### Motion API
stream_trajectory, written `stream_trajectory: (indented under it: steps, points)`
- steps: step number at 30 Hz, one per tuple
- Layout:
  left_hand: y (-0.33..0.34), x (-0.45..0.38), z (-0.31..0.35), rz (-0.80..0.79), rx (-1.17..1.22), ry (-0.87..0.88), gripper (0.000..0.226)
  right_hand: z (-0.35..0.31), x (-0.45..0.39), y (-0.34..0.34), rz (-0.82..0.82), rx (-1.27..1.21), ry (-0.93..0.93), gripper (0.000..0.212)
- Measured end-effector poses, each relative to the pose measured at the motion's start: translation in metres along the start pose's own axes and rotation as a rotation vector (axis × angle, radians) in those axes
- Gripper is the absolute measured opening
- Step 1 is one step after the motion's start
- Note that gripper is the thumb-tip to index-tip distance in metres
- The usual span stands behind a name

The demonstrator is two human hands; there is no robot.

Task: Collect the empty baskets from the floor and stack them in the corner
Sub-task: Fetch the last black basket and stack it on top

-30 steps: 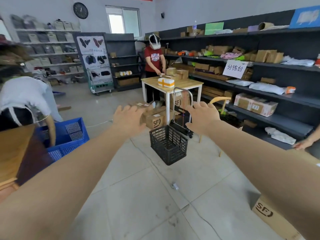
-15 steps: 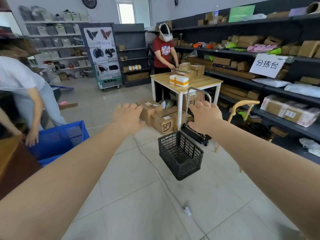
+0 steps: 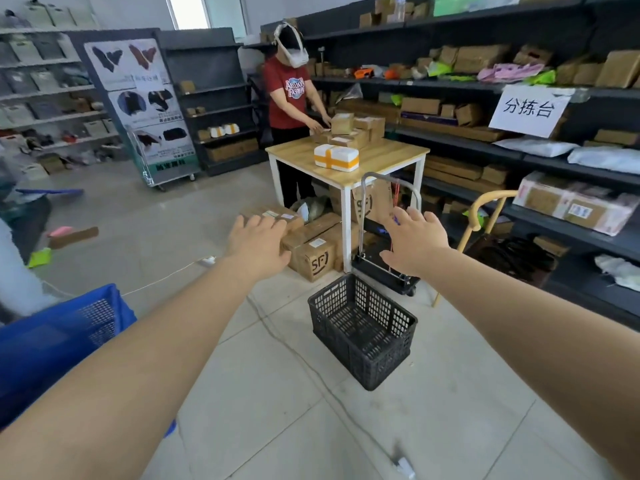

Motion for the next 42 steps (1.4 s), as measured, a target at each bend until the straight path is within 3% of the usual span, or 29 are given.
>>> stream_trajectory:
  steps: [14, 21, 31, 37, 42]
  points:
    - [0.089, -0.243, 0.007, -0.089, -0.058, 0.094, 0.062, 0.048, -0.22, 0.108, -0.154, -0.056, 0.086, 0.071]
    - [0.137, -0.343, 0.036, -0.136, -0.028, 0.212, 0.063, 0.087, -0.279, 0.156, -0.264, -0.057, 0.201, 0.072]
    - [0.235, -0.506, 0.073, -0.224, 0.021, 0.43, 0.059, 0.133, -0.339, 0.246, -0.461, -0.12, 0.551, 0.065]
    - [0.331, -0.573, 0.099, -0.383, -0.004, 0.595, 0.056, 0.122, -0.346, 0.328, -0.637, -0.271, 0.794, 0.067]
    - [0.418, -0.598, 0.136, -0.542, 0.046, 0.619, 0.057, 0.11, -0.339, 0.414, -0.767, -0.369, 0.942, 0.068]
Point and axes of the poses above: each hand's wrist, its own x-axis away from the middle knuckle, its own y-axis out of the palm, z = x × y, the point moved 1 cm from there along -x, towards the middle knuckle, and after that the axes turned 7 degrees about -x, right-handed, at the moved point
